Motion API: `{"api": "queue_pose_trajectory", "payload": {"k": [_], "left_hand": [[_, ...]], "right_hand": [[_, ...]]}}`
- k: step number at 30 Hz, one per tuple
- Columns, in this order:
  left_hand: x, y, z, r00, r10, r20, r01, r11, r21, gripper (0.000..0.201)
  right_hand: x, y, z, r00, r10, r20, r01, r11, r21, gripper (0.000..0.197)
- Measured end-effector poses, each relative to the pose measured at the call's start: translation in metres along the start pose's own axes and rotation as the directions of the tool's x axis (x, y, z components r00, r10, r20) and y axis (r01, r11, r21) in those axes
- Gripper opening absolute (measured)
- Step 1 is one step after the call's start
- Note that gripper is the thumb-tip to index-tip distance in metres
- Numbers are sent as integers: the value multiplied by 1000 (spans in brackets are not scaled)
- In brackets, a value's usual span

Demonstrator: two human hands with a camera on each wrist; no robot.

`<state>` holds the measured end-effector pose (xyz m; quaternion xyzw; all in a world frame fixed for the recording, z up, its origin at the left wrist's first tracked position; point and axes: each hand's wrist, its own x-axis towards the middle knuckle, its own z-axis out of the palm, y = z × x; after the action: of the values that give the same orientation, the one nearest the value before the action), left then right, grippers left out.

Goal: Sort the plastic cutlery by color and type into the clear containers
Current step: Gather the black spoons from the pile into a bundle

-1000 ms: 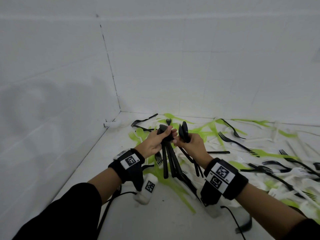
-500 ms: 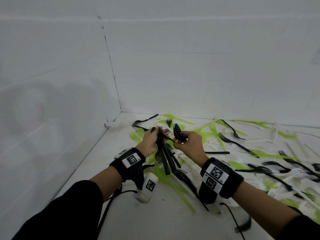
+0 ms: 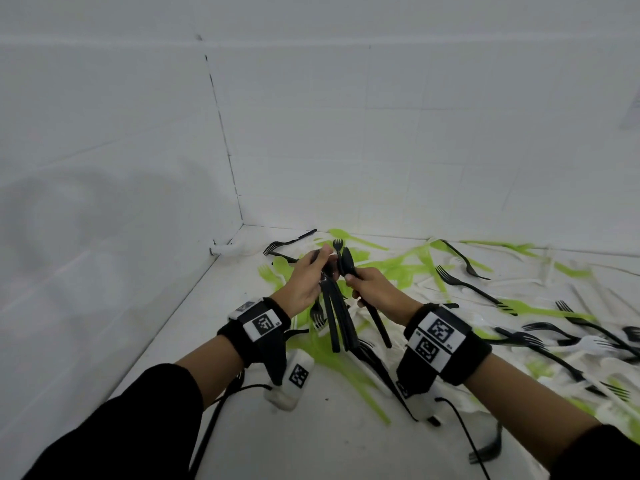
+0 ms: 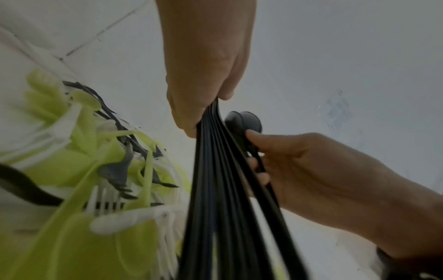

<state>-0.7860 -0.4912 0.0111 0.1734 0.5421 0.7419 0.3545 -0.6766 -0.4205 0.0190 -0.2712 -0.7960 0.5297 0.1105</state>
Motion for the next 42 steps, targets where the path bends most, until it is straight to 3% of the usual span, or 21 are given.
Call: {"api": "queue_pose_trajectory", "payload": {"k": [3, 5, 8, 12, 15, 18, 20, 22, 25, 27, 29, 33, 36, 38, 42], "left_hand": [[-2, -8, 6, 1000, -1, -8, 1, 1000, 4, 23], [-3, -11, 8, 1000, -5, -23, 5, 1000, -27, 24], [-4, -14, 9, 999, -7, -37, 6, 999, -31, 24], [-5, -15, 3, 999, 18, -33, -18, 1000, 5, 4], [-4, -9, 1, 996, 48, -73, -47, 999, 18, 13], [-5, -1, 2, 995, 81, -64, -80, 996, 27, 15], [-7, 4, 3, 994, 100, -45, -99, 995, 26, 16], [-4, 9, 3, 994, 101, -35, -102, 994, -34, 17], [-3, 14, 0, 998, 61, 1, -60, 981, -182, 17], [-6, 14, -1, 999, 26, 36, -17, 970, -241, 16], [-11, 13, -1, 998, -3, 65, 19, 968, -249, 16], [-19, 17, -7, 983, -109, 146, 103, 994, 48, 13], [-25, 22, -15, 962, -214, 169, 155, 939, 306, 11], [-25, 20, -24, 958, -235, 167, 170, 928, 332, 4], [-26, 18, -30, 967, -131, 217, 48, 935, 350, 22]], "right_hand": [[3, 1, 7, 992, -128, -10, 120, 951, -285, 19], [4, 2, 13, 983, -185, 22, 179, 909, -376, 19], [5, 3, 19, 973, -224, 58, 227, 874, -430, 20], [12, 6, 19, 973, -218, 74, 228, 858, -461, 16], [12, 11, 21, 974, -222, 37, 220, 907, -358, 17], [7, 10, 24, 989, -114, 95, 113, 993, 16, 43], [2, 9, 24, 987, -49, 156, 15, 976, 217, 46], [-5, 7, 18, 980, 16, 199, -73, 957, 282, 52], [-14, 7, 11, 950, 82, 300, -158, 958, 238, 67], [-19, 8, 10, 929, 60, 365, -178, 938, 298, 63], [-23, 6, 10, 936, 76, 344, -209, 907, 367, 54], [-30, 6, 12, 963, 70, 259, -150, 942, 302, 48], [-34, 10, 13, 983, 78, 165, -104, 983, 151, 55], [-36, 10, 13, 987, 92, 129, -105, 990, 90, 51], [-40, 10, 7, 1000, 22, 5, -22, 995, -97, 31]]}}
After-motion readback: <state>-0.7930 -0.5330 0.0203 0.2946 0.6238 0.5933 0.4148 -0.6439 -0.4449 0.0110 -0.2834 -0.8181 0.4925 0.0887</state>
